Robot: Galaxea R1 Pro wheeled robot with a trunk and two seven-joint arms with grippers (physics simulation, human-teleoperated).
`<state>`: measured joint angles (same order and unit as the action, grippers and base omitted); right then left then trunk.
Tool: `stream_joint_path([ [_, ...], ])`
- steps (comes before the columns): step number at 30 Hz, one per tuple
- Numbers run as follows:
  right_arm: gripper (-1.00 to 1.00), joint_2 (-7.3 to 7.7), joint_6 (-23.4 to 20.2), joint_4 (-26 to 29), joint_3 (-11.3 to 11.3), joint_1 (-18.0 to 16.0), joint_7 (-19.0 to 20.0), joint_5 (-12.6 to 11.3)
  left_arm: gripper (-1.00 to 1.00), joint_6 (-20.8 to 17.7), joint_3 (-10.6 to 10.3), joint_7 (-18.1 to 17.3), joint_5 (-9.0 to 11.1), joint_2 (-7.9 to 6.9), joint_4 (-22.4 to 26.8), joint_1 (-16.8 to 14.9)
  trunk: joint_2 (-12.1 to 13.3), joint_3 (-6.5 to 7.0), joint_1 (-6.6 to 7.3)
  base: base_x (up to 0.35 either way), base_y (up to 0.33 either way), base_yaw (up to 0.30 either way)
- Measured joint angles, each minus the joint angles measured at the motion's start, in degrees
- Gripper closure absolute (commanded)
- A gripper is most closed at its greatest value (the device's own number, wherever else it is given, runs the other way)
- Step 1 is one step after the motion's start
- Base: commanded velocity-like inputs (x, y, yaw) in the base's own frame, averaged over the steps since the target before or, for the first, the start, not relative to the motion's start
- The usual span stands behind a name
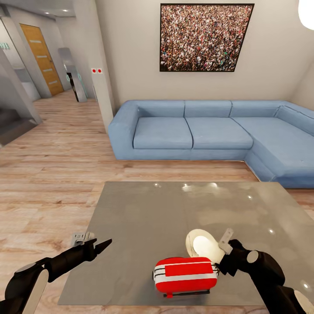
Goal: Turn on the radio receiver that's on the table in the living room.
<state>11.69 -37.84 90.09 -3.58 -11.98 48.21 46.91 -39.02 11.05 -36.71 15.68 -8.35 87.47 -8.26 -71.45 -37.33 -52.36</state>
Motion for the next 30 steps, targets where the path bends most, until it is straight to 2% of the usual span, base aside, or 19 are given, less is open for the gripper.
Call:
stream_joint_path([
  [5, -1.00, 0.00, 0.1, 0.0, 0.0, -1.8, 5.2, 1.2, -1.00, 0.0, -0.4, 0.1, 0.0, 0.00, 0.0, 0.0, 0.0, 0.00, 0.00, 0.000, 0.000, 0.000],
  [11, -1.00, -0.07, 0.3, 0.0, 0.0, -4.1, 12.2, 4.5, -1.00, 0.0, -0.6, 0.2, 0.0, 0.00, 0.0, 0.0, 0.0, 0.00, 0.00, 0.000, 0.000, 0.000],
  [18, -1.00, -0.16, 0.4, 0.0, 0.0, -6.9, 18.3, 5.5, -1.00, 0.0, -0.6, 0.3, 0.0, 0.00, -0.1, 0.0, 0.0, 0.00, 0.00, 0.000, 0.000, 0.000],
  [22, -1.00, -0.22, 0.4, 0.0, -0.1, -7.7, 20.0, 5.6, -1.00, 0.0, -0.6, 0.3, 0.0, 0.00, -0.1, 0.0, 0.0, 0.00, 0.00, 0.000, 0.000, 0.000],
  [30, -1.00, -0.53, 0.4, -0.2, -2.8, -8.3, 21.5, 5.7, -1.00, 0.0, -0.6, 0.3, -0.1, 0.00, -0.1, 0.0, 0.0, 0.00, 0.00, 0.000, 0.000, 0.000],
])
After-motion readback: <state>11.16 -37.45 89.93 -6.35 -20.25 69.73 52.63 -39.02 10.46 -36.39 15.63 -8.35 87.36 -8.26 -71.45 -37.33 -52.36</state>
